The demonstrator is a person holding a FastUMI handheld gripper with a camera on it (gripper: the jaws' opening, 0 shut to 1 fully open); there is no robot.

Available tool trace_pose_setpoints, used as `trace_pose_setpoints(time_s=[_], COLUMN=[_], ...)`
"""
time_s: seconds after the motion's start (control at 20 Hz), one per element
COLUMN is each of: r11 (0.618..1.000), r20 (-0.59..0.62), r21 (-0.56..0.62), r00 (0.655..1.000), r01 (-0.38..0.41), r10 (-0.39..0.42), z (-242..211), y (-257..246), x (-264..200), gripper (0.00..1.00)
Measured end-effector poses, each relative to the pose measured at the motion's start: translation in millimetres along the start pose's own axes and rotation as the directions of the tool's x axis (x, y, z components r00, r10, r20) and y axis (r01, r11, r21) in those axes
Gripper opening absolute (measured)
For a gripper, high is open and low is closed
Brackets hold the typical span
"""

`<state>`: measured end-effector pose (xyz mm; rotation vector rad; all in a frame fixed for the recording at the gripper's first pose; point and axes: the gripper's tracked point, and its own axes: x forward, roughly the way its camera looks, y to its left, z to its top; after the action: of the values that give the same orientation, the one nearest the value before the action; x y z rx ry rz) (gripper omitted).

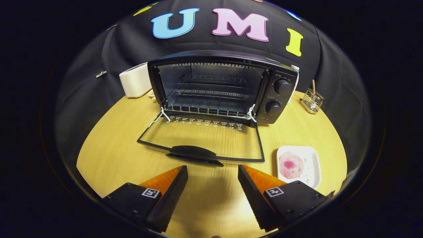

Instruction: Open the toaster oven, put the food inside, and close the toaster oven door.

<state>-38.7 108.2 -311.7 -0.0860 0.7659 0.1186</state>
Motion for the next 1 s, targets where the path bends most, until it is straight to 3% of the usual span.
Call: trace_pose_setpoints(time_s=[0.3,0.55,1.0], r11=[1.0,0.999,0.991], r20=[-0.002,-0.025,-0.21], r21=[-0.011,-0.011,0.081], r00=[1.0,0.998,0.974], r01=[0.009,0.051,0.108], r10=[-0.009,-0.051,-0.089], z=[7,9,-36], y=[-50,-124,-242], x=[-38,-62,-45], gripper=[0.99,0.99,0.99])
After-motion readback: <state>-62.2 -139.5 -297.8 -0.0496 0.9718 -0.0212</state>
